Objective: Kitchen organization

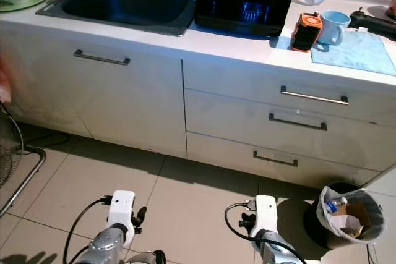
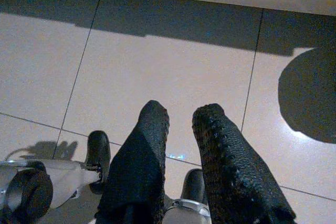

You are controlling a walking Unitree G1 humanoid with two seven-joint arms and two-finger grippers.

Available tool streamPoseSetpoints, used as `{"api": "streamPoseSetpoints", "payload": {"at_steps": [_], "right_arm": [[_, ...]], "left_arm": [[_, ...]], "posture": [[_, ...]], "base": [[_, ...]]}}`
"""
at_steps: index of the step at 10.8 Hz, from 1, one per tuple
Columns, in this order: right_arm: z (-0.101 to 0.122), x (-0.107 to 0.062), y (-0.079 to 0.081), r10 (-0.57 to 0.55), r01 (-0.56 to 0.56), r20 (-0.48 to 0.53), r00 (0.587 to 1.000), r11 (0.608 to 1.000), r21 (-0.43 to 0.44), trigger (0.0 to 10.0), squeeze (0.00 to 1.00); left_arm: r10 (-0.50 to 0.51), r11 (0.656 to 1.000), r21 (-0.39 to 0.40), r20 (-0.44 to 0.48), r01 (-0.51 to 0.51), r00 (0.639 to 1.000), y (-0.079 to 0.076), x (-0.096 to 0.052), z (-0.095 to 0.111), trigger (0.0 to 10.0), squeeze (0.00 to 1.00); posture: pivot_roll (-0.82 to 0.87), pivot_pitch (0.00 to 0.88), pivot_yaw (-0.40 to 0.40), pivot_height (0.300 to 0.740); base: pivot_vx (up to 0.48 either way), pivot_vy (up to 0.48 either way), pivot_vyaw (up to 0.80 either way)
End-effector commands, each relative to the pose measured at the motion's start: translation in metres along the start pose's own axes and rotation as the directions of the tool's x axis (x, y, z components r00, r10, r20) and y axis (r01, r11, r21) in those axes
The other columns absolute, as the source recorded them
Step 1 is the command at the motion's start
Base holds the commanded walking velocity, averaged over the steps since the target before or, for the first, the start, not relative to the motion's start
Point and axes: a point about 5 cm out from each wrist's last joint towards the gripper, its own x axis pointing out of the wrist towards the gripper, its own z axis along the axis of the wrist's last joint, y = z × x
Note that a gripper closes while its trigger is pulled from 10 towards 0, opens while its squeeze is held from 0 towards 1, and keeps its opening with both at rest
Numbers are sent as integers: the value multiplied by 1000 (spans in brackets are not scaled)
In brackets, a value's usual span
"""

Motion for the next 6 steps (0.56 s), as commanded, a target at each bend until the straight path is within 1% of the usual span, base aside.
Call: {"api": "streamPoseSetpoints", "payload": {"at_steps": [1, 2, 3, 4, 5, 6], "right_arm": [[18, 3, -4, -31, 29, 71, 997, 999, 25, 10000, 0], [31, 4, -6, -44, 41, 114, 992, 999, 32, 10000, 0], [61, 7, -6, -37, 31, 218, 975, 999, 30, 10000, 663], [118, 7, 6, 27, -34, 419, 908, 999, 9, 10000, 1000], [149, 4, 18, 70, -70, 523, 850, 997, -18, 10000, 1000], [166, 1, 27, 95, -89, 579, 810, 995, -39, 10000, 1000]], "left_arm": [[26, 1000, 9, 36, -26, 999, 4, 2, 10, 10000, 0], [37, 999, 20, 68, -39, 997, 7, 4, 18, 10000, 0], [57, 998, 12, 126, -59, 990, 13, 7, 35, 10000, 1000], [63, 998, 15, 247, -69, 967, 17, 12, 70, 10000, 1000], [70, 997, 3, 341, -76, 938, 16, 13, 95, 10000, 1000], [80, 997, -10, 407, -83, 910, 15, 12, 112, 10000, 1000]], "posture": [[14, 75, -19, 740], [16, 76, -20, 740], [16, 78, -22, 740], [12, 77, -24, 740], [13, 77, -25, 740], [13, 80, -26, 740]], "base": [[0, 0, 0], [0, 0, 0], [0, 0, 0], [0, 0, 0], [0, 0, 0], [0, 0, 0]]}}
